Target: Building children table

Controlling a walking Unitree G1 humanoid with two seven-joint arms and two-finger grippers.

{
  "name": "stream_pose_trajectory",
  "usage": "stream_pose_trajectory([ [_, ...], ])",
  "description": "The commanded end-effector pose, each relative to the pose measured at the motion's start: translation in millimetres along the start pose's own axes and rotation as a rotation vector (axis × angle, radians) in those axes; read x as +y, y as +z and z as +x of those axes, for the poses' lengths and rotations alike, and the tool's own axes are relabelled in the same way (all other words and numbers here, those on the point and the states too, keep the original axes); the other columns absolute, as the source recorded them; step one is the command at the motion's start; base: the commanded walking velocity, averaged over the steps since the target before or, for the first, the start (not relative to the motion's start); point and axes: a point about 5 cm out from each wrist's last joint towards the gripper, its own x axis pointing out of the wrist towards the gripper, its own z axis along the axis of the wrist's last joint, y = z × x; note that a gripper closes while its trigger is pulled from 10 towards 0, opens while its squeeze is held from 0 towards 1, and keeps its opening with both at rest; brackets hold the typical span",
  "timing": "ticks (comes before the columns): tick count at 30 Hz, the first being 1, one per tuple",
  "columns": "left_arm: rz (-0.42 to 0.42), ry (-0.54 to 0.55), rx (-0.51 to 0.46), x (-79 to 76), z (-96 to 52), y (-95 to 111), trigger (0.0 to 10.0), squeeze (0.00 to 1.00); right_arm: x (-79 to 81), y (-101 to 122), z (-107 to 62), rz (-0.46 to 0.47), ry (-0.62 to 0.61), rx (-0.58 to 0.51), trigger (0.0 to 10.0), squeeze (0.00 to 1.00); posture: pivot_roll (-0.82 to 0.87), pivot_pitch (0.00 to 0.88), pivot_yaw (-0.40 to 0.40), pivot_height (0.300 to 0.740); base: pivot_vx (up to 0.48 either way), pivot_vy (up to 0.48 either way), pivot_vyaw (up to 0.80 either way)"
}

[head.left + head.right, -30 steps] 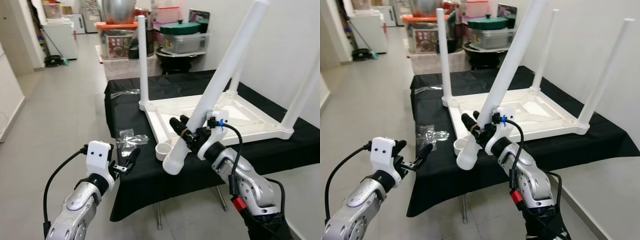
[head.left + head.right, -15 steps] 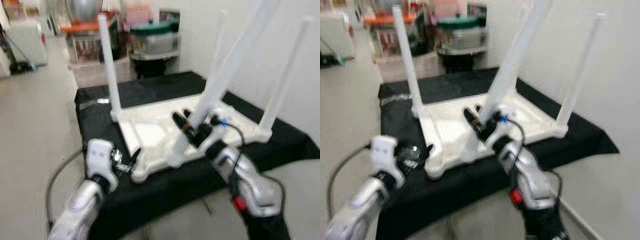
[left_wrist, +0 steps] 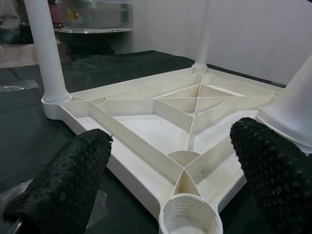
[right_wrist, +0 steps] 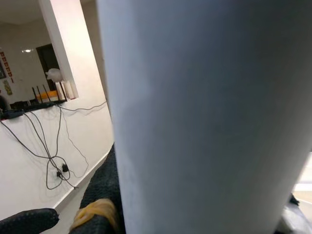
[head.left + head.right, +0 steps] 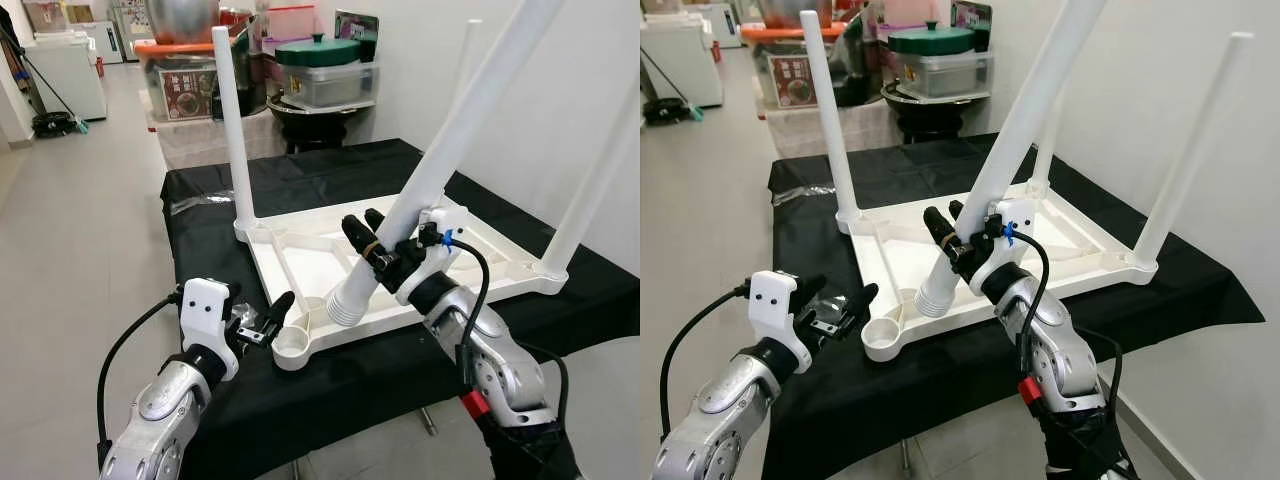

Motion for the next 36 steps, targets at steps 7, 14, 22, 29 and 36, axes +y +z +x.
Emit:
stream_pose_trajectory([
  [7, -0.012, -0.011, 0.024, -1.0, -1.7, -4, 10.0, 0.00, -0.2, 3, 0.4, -0.009, -0.005, -0.024, 0.0, 0.00, 0.05, 0.000, -0.022, 0.740, 0.000, 0.464, 0.00],
  [14, -0.005, 0.006, 0.011, 0.9, -1.8, -2, 10.0, 0.00, 0.6, 3, 1.1, -0.013, 0.001, -0.022, 0.0, 0.00, 0.05, 0.000, -0.023, 0.740, 0.000, 0.066, 0.00],
  [22, 0.016, -0.006, 0.028, -0.9, -2.2, -6, 10.0, 0.00, -7.9, 6, 1.9, -0.091, 0.040, 0.003, 0.0, 0.00, 0.05, 0.000, -0.024, 0.740, 0.000, 0.000, 0.00],
  [29, 0.028, -0.007, 0.044, -2.0, -2.2, -9, 10.0, 0.00, -19.5, 7, 2.3, -0.176, 0.048, 0.031, 0.0, 0.00, 0.05, 0.000, -0.028, 0.740, 0.000, 0.000, 0.00],
  [36, 0.031, -0.010, 0.050, -2.8, -2.7, -10, 10.0, 0.00, -27.9, 4, 6.1, -0.254, 0.072, 0.069, 0.0, 0.00, 0.06, 0.000, -0.033, 0.740, 0.000, 0.000, 0.00],
])
